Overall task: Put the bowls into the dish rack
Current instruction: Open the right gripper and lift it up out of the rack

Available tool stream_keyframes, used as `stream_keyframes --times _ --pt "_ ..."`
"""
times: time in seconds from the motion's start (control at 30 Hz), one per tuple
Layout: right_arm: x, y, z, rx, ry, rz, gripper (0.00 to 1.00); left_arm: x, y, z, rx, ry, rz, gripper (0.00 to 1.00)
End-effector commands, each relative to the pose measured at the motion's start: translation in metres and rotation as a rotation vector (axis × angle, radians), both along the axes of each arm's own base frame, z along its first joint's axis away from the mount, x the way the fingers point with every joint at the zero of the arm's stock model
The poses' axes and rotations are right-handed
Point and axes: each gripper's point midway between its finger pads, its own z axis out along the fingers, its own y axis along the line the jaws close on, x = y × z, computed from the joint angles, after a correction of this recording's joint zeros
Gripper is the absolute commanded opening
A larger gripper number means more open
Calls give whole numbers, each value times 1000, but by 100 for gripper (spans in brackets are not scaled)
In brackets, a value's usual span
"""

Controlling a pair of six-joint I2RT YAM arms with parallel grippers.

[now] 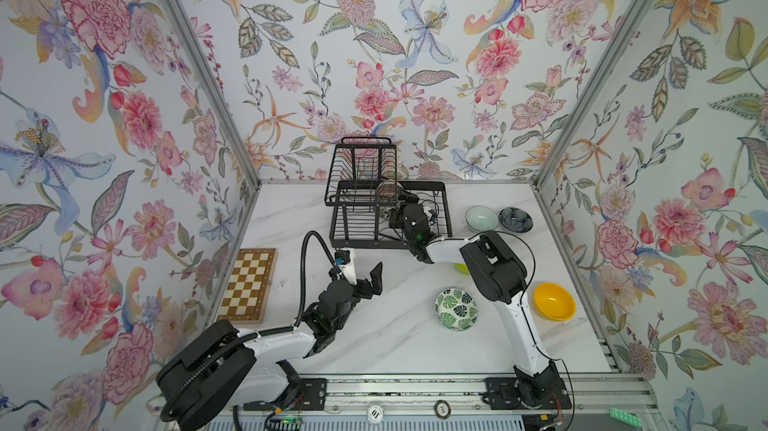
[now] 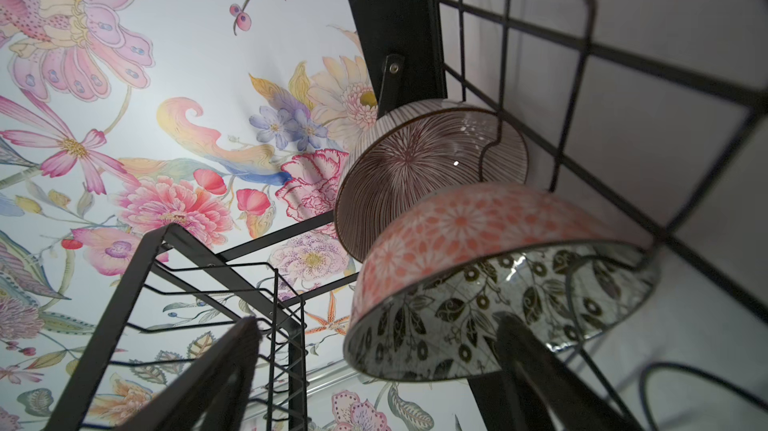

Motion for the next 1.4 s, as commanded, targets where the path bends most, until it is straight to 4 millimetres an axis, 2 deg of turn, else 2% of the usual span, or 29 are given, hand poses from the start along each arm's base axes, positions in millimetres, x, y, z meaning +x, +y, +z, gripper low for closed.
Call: stream_keyframes --times 0.0,0.37,0.5,0.57,0.63,0.67,0.7,0.83,1.0,1.1,1.23,1.37 --pt "-5 -7 37 34 -56 5 99 3 5 8 -8 -11 26 99" --pt "-28 -27 64 -22 -94 31 98 -2 15 16 6 -23 48 99" --pt "-41 -44 80 -79 -132 48 99 -3 16 19 14 -16 49 99" --pt "-48 -57 88 -158 -138 57 98 -4 13 21 21 -9 29 99" --pt "-54 -71 103 -281 -163 82 99 -5 10 26 23 -16 11 99" --pt "-59 -71 107 -361 -162 114 99 -5 10 28 21 -20 9 99" --pt "-55 -90 113 -467 -146 107 99 -6 10 31 18 -25 8 99" --pt "-62 -118 125 -816 -102 182 98 -5 8 38 16 -36 7 99" --pt "-68 -166 114 -1130 37 258 98 -2 -5 44 20 -48 -16 99" --pt "-70 -184 102 -1360 115 332 98 -1 -18 47 29 -58 -36 99" --pt "-67 -189 77 -1535 169 479 98 1 -39 52 42 -66 -75 99" --pt "-59 -180 52 -1552 174 615 89 4 -59 52 42 -66 -109 99"
